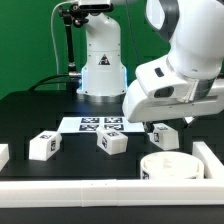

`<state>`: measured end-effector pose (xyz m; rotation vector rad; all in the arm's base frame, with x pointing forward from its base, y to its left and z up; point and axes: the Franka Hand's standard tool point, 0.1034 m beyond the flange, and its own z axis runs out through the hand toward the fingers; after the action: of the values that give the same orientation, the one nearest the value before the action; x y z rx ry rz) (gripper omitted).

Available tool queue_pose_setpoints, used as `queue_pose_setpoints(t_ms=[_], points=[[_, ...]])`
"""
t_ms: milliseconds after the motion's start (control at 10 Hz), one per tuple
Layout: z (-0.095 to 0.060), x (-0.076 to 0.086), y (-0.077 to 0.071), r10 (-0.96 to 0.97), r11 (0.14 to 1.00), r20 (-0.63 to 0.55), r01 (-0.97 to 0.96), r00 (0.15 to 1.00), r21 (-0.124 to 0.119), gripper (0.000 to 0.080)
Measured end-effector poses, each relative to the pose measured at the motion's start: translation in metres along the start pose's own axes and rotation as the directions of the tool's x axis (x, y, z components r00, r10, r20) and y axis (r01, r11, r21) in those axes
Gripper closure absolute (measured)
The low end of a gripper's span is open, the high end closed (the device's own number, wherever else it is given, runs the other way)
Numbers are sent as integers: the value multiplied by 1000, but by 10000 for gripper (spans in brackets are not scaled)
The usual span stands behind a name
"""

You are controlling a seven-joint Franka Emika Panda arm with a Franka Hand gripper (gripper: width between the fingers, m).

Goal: Assemble stool

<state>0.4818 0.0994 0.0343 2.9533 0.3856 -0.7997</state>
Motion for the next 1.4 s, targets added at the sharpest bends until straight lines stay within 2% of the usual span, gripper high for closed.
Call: queue_pose_setpoints(t_ms=[300, 400, 600, 800, 1200, 1400], points=[[2, -3, -1, -1, 1000, 28, 1, 1000, 1, 150], [6, -10, -1, -8, 1000, 109, 8, 994, -3, 150], [11, -2, -1, -35, 999, 193, 35, 981, 5, 150], [14, -2, -2, -50, 999, 280, 47, 959, 18, 150], [11, 11, -1, -42, 999, 261, 39, 965, 18, 150], [16, 16, -3, -43, 999, 259, 39, 965, 19, 150]])
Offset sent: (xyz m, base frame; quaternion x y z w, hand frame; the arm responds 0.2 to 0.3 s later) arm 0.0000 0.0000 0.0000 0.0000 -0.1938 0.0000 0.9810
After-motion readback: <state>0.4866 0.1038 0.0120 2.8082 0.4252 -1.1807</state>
